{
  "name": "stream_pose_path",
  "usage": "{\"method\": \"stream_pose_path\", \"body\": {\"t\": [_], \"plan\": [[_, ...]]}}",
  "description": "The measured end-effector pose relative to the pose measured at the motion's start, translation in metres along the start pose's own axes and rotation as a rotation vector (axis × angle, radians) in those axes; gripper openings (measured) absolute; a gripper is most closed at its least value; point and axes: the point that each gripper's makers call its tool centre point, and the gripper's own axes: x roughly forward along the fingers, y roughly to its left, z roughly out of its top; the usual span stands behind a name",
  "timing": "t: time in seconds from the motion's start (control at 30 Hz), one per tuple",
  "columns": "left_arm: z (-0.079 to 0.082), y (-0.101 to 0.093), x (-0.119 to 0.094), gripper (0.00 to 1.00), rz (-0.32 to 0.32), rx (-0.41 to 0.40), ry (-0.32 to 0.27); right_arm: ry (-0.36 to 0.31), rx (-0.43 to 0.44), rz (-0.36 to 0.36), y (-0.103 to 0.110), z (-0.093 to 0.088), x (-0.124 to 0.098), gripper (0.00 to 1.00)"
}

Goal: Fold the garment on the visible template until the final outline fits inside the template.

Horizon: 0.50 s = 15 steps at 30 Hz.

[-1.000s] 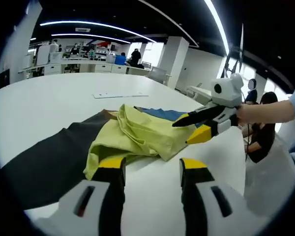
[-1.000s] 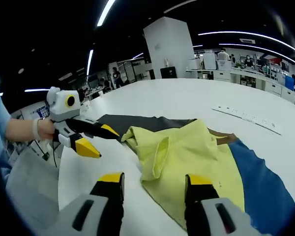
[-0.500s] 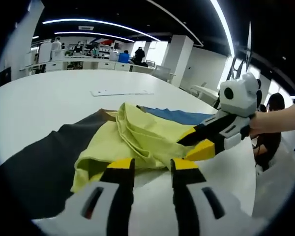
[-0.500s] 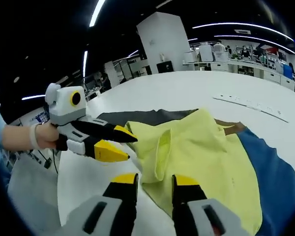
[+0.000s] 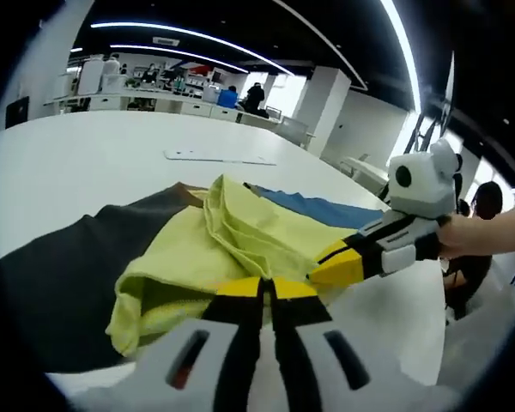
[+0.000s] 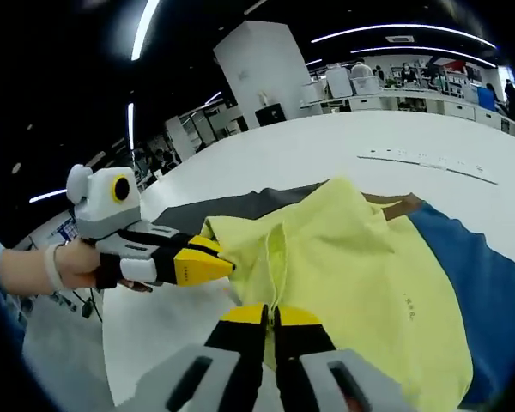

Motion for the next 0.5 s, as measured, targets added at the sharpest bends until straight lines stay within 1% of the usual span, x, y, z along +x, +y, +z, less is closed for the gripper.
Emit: {"method": "stream_pose_path", "body": {"t": [0.13, 0.23, 0.3, 0.33, 0.37, 0.47, 0.5], "plan": [[0.002, -0.002, -0.008, 0.00, -0.010, -0.010, -0.004, 0.000, -0.026, 0.018, 0.007, 0.001, -0.011, 0.00], [0.009, -0.005, -0.018, 0.00, -0.013, 0.006, -0.024, -0.005, -0.049, 0.020, 0.012, 0.003, -0.020, 0.00], [0.014, -0.006, -0.027, 0.00, -0.017, 0.018, -0.039, -0.015, -0.054, 0.026, 0.016, 0.006, -0.029, 0.00], [0.017, -0.009, -0.034, 0.00, -0.028, 0.025, -0.050, -0.023, -0.058, 0.029, 0.019, 0.008, -0.036, 0.00], [0.019, -0.009, -0.038, 0.00, -0.024, 0.030, -0.060, -0.026, -0.060, 0.029, 0.020, 0.009, -0.041, 0.00], [0.021, -0.011, -0.055, 0.00, -0.021, 0.043, -0.076, -0.026, -0.085, 0.028, 0.026, 0.008, -0.060, 0.00], [0.021, -0.012, -0.062, 0.00, -0.017, 0.062, -0.082, -0.025, -0.087, 0.026, 0.026, 0.007, -0.065, 0.00]]}}
